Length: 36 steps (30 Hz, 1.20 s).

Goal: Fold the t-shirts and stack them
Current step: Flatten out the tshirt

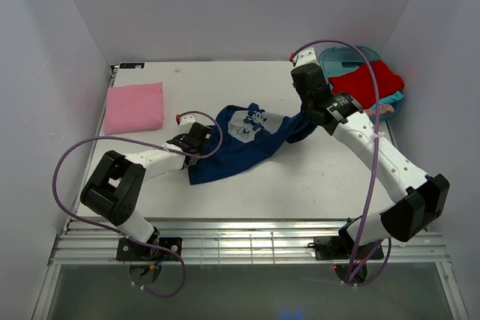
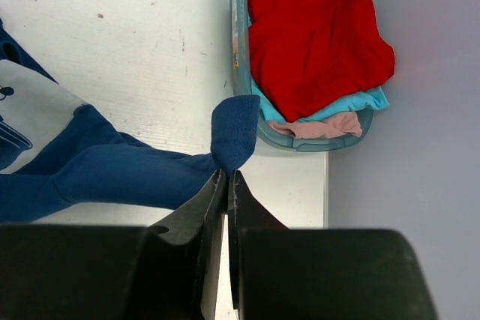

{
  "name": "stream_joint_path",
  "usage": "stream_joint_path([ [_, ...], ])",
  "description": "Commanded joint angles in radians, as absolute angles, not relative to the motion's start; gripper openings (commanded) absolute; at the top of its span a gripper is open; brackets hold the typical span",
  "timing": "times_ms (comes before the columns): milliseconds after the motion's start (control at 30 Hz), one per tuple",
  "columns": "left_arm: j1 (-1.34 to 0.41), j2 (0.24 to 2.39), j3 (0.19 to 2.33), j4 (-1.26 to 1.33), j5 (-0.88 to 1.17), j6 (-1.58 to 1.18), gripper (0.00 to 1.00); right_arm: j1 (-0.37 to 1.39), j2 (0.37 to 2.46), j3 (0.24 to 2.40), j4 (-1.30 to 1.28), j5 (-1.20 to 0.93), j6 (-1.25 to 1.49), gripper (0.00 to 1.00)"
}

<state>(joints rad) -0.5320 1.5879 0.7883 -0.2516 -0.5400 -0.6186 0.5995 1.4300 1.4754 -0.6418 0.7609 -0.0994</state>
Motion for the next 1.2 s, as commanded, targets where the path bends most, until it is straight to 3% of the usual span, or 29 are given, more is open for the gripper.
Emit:
stream_joint_path([
  [0, -0.525, 1.529, 0.840, -0.328, -0.571, -0.618, 0.29, 0.600, 1.414, 1.494, -0.640, 0.790, -0.089, 0.08],
  [367, -0.525, 1.467, 0.867, -0.393, -0.586, -0.598, 0.32, 0.600, 1.433, 1.509, -0.643, 0.785, -0.089, 0.08],
  [600, -0.525, 1.453, 0.879, -0.423, -0.592, -0.597, 0.25, 0.601, 1.428, 1.517, -0.647, 0.785, -0.089, 0.08],
  [633, -0.525, 1.439, 0.882, -0.428, -0.598, -0.598, 0.19, 0.600, 1.427, 1.517, -0.647, 0.788, -0.089, 0.08],
  [667, -0.525, 1.425, 0.884, -0.433, -0.609, -0.603, 0.00, 0.600, 1.425, 1.519, -0.647, 0.792, -0.089, 0.08],
  [867, -0.525, 1.309, 0.991, -0.463, -0.692, -0.572, 0.00, 0.578, 1.460, 1.591, -0.649, 0.828, -0.113, 0.08],
  [967, -0.514, 1.316, 1.150, -0.471, -0.735, -0.494, 0.00, 0.510, 1.525, 1.731, -0.649, 0.773, -0.147, 0.08],
  [1167, -0.449, 1.436, 1.553, -0.446, -0.719, -0.351, 0.00, 0.379, 1.729, 2.276, -0.759, 0.646, -0.163, 0.08],
])
